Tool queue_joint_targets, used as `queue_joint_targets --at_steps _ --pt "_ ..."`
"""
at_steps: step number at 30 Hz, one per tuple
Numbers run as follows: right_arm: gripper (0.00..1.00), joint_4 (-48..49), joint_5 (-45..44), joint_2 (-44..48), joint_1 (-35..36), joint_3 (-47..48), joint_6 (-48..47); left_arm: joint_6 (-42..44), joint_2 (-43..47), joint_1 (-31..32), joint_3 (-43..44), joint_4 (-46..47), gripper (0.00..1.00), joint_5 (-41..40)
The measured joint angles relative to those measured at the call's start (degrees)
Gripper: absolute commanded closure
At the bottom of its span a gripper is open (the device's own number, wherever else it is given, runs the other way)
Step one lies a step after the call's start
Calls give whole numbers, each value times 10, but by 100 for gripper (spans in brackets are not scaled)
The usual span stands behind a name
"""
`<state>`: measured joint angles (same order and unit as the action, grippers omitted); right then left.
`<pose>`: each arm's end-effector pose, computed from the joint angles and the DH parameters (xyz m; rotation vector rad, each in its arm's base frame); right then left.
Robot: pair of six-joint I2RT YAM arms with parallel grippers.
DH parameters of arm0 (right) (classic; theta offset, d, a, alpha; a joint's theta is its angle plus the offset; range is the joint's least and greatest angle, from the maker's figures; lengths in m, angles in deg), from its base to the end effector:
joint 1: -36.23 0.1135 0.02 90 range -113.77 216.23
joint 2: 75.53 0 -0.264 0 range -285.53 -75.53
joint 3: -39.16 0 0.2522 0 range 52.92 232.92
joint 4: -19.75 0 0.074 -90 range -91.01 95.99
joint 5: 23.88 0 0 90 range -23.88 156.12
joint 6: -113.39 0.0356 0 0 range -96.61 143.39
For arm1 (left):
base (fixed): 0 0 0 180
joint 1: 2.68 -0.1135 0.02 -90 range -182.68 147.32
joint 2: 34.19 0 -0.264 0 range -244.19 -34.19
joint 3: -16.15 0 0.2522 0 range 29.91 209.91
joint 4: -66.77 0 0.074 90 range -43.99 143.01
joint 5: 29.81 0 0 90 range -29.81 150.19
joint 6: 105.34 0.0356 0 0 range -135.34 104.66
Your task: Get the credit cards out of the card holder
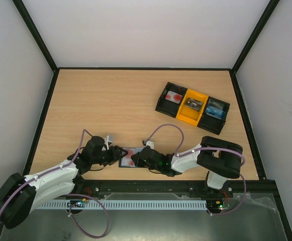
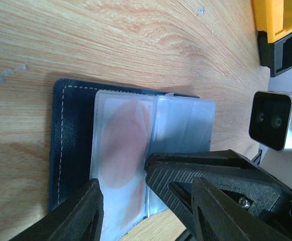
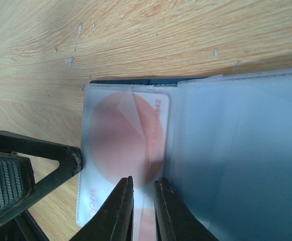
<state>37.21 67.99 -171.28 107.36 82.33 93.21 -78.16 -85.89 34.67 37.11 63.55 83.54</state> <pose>0.0925 0.2742 0.1128 -0.0510 2.5628 1.2684 0.1199 -0.1093 0.1322 -0.2798 2.4716 -1.3370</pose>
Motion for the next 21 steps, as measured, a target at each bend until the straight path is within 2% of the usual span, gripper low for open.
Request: queue_joint_targets --at_steps 21 --pt "85 3 2 -2 0 0 0 25 -16 0 30 -40 50 -22"
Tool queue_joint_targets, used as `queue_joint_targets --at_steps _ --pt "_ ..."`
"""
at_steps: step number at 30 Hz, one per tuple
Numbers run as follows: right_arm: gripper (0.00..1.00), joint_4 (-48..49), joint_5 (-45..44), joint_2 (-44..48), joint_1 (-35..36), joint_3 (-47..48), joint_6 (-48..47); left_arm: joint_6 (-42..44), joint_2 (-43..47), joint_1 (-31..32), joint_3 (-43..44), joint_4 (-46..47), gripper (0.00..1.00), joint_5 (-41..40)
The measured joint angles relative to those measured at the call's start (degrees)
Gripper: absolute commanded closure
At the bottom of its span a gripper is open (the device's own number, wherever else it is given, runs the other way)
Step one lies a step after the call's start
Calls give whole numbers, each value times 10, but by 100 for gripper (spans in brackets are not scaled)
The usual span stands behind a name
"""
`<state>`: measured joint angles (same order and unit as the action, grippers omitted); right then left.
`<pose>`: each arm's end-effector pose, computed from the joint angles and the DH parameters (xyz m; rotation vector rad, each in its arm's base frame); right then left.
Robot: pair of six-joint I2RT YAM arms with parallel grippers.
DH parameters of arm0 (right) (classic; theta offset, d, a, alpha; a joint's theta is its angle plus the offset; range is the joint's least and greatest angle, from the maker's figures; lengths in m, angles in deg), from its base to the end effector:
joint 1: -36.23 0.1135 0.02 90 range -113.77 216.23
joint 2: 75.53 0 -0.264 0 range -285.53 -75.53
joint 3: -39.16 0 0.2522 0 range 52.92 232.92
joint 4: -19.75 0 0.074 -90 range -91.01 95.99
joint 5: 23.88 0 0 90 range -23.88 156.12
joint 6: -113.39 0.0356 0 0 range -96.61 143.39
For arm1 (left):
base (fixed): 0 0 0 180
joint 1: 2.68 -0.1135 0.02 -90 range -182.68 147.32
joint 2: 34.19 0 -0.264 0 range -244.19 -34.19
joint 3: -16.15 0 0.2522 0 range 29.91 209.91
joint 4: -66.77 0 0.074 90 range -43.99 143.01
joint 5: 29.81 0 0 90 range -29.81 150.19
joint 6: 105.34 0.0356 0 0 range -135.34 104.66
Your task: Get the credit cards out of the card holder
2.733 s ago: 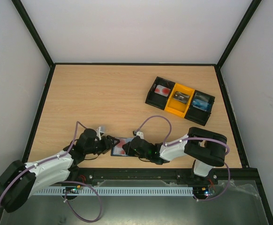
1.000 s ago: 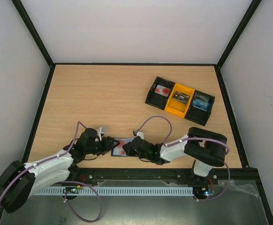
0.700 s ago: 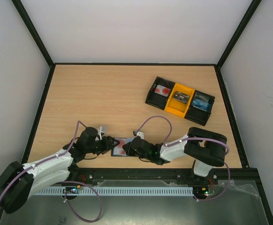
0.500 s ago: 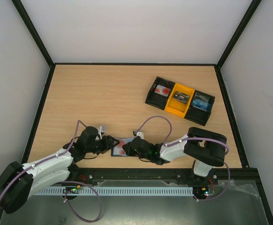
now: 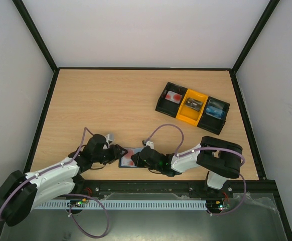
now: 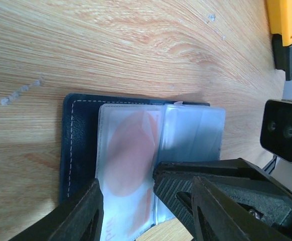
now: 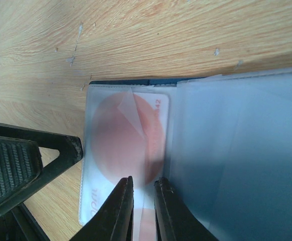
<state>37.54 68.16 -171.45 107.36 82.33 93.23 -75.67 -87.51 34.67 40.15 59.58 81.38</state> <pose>0.0925 0.2745 0.1126 -0.0526 2.5622 1.2737 0.1260 -0.1124 0.1379 -0.2668 2.4943 -1.2550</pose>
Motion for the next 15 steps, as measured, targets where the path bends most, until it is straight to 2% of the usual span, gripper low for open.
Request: queue_joint_targets --at_steps 15 --pt "85 0 0 0 0 0 1 15 -19 0 3 2 49 0"
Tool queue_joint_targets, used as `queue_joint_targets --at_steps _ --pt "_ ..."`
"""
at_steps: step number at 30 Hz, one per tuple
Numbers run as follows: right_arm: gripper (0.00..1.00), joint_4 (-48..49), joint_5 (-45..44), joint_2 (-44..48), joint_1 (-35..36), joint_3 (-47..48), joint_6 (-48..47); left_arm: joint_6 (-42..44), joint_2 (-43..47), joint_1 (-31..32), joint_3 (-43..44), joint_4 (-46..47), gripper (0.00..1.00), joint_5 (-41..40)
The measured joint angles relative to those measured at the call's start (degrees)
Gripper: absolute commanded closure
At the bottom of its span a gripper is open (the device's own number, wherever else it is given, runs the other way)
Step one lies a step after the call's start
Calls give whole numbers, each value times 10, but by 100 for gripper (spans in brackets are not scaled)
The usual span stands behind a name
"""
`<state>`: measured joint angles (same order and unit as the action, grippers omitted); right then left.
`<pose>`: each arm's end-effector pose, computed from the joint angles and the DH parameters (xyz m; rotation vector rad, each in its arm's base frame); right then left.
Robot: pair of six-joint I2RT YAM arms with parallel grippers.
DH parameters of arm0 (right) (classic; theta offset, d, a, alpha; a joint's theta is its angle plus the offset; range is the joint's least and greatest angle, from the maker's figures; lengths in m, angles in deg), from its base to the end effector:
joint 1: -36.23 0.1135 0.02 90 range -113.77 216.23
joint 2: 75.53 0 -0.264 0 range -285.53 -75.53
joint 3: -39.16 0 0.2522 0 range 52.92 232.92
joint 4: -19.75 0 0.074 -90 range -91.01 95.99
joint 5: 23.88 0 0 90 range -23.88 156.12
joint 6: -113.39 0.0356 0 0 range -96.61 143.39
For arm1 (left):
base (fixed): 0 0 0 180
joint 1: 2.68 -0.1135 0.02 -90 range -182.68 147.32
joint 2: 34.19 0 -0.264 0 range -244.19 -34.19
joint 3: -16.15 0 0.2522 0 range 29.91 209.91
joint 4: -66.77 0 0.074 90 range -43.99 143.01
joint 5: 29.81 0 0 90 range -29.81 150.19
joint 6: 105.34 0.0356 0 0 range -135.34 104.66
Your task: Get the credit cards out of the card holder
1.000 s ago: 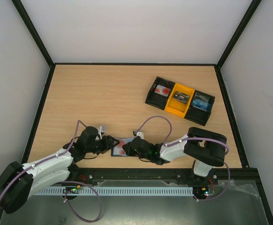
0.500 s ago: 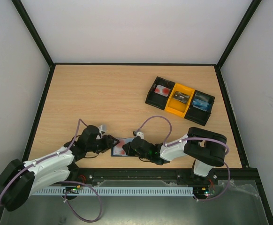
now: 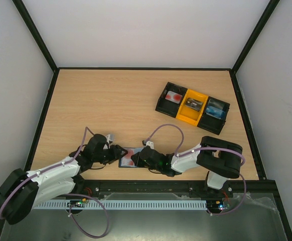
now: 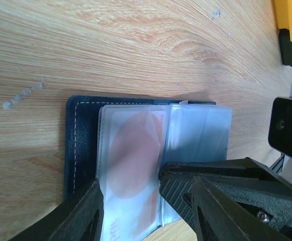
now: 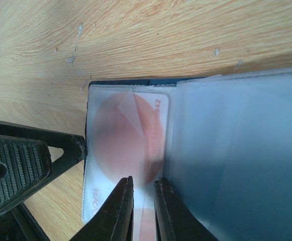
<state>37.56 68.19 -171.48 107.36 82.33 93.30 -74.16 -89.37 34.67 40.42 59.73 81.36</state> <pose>0.0925 0.2746 0.1124 -0.0514 2.5631 1.2743 0.1275 -0.1135 0.1348 -0.2431 2.5150 -1.2284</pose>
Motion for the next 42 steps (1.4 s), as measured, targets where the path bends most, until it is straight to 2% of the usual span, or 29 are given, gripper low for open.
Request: queue_joint_targets --at_steps 14,42 --pt "85 8 2 -5 0 0 0 20 -22 0 9 -3 49 -3" --pt "86 22 6 -15 0 3 3 44 -6 0 20 -20 49 -13"
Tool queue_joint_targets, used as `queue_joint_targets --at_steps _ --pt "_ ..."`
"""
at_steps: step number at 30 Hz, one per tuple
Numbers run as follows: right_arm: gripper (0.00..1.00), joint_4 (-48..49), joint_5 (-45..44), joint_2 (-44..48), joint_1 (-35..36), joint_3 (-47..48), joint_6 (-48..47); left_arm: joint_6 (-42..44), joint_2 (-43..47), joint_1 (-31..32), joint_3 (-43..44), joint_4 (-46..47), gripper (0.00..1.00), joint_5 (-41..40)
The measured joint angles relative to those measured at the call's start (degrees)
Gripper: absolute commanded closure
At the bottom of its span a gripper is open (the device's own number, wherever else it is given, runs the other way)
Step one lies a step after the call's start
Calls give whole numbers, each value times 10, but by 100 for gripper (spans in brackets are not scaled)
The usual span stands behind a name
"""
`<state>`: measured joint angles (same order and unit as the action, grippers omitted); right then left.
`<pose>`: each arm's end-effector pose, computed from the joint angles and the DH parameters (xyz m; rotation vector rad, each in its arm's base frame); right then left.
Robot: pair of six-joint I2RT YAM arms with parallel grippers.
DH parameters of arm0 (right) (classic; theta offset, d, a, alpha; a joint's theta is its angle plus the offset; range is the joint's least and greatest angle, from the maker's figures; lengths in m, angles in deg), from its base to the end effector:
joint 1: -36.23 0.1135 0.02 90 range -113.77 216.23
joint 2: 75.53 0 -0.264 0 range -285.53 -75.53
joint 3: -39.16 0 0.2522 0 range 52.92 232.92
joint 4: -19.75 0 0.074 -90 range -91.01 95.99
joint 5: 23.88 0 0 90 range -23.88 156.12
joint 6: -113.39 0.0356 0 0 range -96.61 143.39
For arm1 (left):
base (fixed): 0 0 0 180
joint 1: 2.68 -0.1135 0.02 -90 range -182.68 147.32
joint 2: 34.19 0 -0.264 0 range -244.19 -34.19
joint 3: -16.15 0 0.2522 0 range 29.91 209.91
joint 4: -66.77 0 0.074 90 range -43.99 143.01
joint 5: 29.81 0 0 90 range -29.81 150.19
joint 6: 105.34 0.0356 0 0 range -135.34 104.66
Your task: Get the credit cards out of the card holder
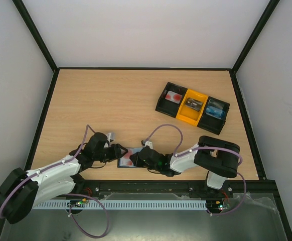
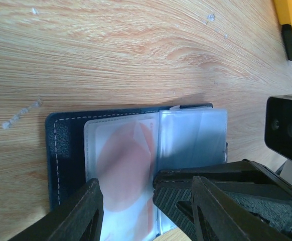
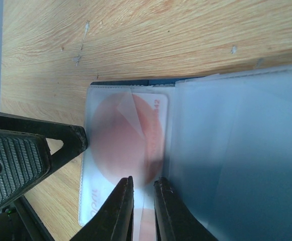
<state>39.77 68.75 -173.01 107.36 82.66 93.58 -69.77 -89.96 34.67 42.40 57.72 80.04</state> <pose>0.0934 0.2783 0.1101 -0.0522 2.5546 1.3023 0.1318 -0.1158 0.1405 -0.1629 2.5032 -1.1688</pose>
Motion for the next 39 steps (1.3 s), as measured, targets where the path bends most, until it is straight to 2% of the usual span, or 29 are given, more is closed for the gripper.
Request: queue_joint_targets --at_steps 39 --pt "86 -6 1 -12 0 16 -3 26 21 -14 22 -70 51 -25"
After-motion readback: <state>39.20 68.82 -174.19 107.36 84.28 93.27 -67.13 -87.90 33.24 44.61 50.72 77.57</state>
